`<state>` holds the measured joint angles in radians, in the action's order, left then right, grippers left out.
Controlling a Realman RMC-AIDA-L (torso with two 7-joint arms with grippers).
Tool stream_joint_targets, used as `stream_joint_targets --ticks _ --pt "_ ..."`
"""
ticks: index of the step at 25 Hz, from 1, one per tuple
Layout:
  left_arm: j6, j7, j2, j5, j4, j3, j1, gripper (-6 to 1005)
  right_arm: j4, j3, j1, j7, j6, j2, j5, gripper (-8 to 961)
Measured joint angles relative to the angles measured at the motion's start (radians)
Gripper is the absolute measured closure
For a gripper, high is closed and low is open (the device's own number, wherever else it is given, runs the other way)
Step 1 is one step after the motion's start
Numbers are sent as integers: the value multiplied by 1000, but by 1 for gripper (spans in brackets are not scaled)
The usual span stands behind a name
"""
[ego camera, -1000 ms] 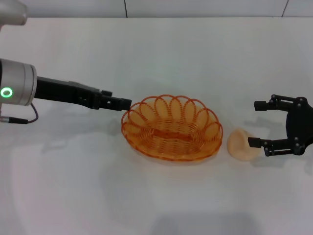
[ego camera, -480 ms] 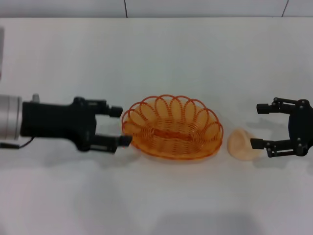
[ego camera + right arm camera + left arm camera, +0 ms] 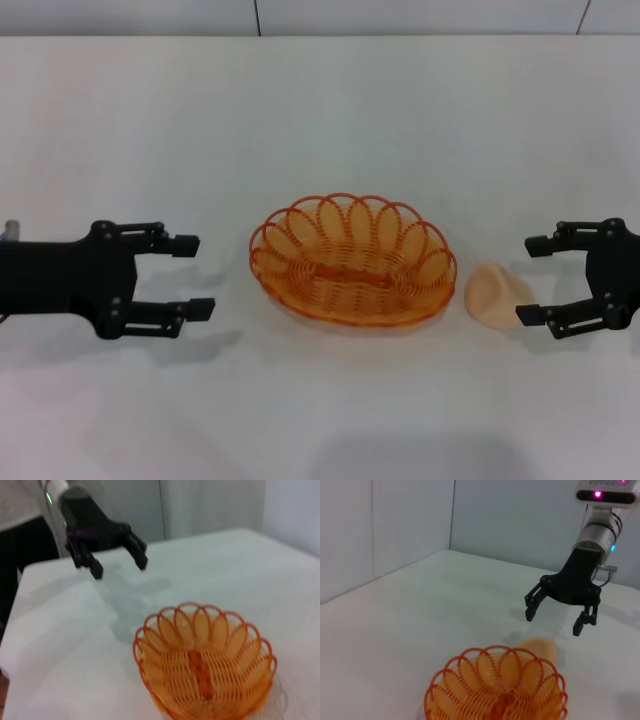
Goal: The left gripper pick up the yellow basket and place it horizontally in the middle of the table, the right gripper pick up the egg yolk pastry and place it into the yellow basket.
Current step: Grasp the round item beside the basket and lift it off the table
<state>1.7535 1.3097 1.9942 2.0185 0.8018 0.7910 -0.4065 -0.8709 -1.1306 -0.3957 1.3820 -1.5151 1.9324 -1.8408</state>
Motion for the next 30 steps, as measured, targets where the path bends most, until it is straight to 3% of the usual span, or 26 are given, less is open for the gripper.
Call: stream_joint_targets --ticks 11,25,30 --pt "-4 -32 -1 16 -4 -2 24 236 -168 -9 -49 251 11 68 -294 187" --pt "-7 -34 4 22 -4 -3 19 239 -120 -49 -47 205 41 80 -260 194" --pt "-9 -32 6 20 -4 -3 19 240 -103 -59 -48 174 50 80 -221 379"
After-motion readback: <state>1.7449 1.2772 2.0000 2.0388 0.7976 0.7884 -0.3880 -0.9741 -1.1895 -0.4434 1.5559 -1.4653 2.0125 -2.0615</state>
